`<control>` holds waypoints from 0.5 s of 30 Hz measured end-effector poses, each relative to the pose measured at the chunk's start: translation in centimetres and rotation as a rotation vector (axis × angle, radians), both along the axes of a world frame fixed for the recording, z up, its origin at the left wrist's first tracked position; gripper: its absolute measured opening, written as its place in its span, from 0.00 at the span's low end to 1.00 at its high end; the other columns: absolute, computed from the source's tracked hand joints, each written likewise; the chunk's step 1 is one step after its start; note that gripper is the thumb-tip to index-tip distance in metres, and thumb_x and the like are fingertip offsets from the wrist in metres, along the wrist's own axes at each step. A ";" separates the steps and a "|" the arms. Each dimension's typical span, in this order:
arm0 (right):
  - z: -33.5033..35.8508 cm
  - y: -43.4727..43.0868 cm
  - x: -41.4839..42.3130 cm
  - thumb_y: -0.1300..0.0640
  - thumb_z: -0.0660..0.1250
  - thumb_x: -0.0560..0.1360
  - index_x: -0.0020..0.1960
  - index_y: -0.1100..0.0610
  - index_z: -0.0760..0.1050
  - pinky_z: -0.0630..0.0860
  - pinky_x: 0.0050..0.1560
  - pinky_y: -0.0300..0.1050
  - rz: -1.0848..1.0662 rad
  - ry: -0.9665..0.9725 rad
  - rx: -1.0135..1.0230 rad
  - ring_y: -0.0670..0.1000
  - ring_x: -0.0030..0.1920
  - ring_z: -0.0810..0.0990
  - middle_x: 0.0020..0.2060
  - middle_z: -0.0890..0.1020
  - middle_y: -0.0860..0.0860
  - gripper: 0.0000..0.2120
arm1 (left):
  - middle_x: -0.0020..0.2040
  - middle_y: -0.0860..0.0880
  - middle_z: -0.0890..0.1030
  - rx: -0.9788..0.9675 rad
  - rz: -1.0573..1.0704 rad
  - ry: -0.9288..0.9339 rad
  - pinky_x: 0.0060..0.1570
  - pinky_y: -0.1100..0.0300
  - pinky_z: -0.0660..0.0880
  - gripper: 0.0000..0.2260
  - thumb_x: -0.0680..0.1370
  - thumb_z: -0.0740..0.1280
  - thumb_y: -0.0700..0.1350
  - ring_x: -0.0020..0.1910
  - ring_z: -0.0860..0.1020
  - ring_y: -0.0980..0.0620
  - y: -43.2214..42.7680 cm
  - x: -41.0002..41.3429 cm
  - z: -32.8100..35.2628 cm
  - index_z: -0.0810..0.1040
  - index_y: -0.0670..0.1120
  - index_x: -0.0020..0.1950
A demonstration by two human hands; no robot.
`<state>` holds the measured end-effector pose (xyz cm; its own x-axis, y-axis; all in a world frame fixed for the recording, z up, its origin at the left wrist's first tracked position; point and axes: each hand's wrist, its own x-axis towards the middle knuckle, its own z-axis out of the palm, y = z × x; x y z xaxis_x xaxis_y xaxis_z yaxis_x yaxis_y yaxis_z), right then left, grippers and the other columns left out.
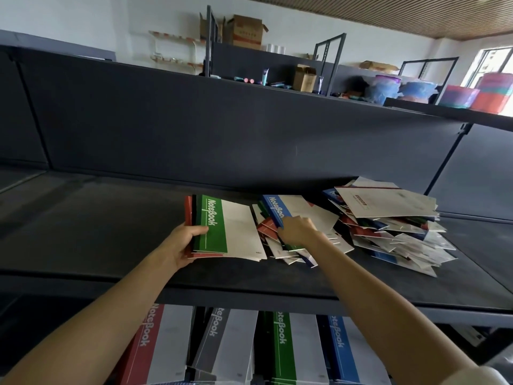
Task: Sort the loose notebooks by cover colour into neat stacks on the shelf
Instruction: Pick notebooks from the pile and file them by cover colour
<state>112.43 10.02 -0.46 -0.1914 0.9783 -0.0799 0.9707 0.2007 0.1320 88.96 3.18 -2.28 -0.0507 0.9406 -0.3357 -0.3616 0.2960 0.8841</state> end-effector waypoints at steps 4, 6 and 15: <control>0.5 -0.3 0.6 0.56 0.54 0.82 0.64 0.63 0.70 0.72 0.48 0.42 0.045 -0.110 0.034 0.55 0.56 0.78 0.60 0.77 0.58 0.16 | 0.48 0.41 0.79 0.012 0.009 -0.042 0.42 0.48 0.74 0.17 0.79 0.58 0.33 0.45 0.78 0.43 -0.4 0.1 0.1 0.68 0.40 0.68; 0.4 -0.4 0.6 0.51 0.51 0.83 0.65 0.62 0.69 0.70 0.46 0.41 0.052 -0.101 0.022 0.55 0.56 0.78 0.61 0.76 0.58 0.19 | 0.48 0.41 0.79 0.022 0.007 -0.041 0.42 0.48 0.74 0.17 0.79 0.59 0.33 0.45 0.78 0.43 -0.6 0.0 0.1 0.68 0.40 0.68; -0.2 -0.3 0.2 0.45 0.53 0.81 0.65 0.62 0.68 0.68 0.42 0.40 0.012 -0.108 0.035 0.53 0.51 0.76 0.59 0.77 0.57 0.23 | 0.50 0.41 0.79 0.046 0.013 -0.054 0.48 0.45 0.74 0.17 0.78 0.59 0.33 0.50 0.78 0.41 -0.4 0.9 0.4 0.68 0.42 0.67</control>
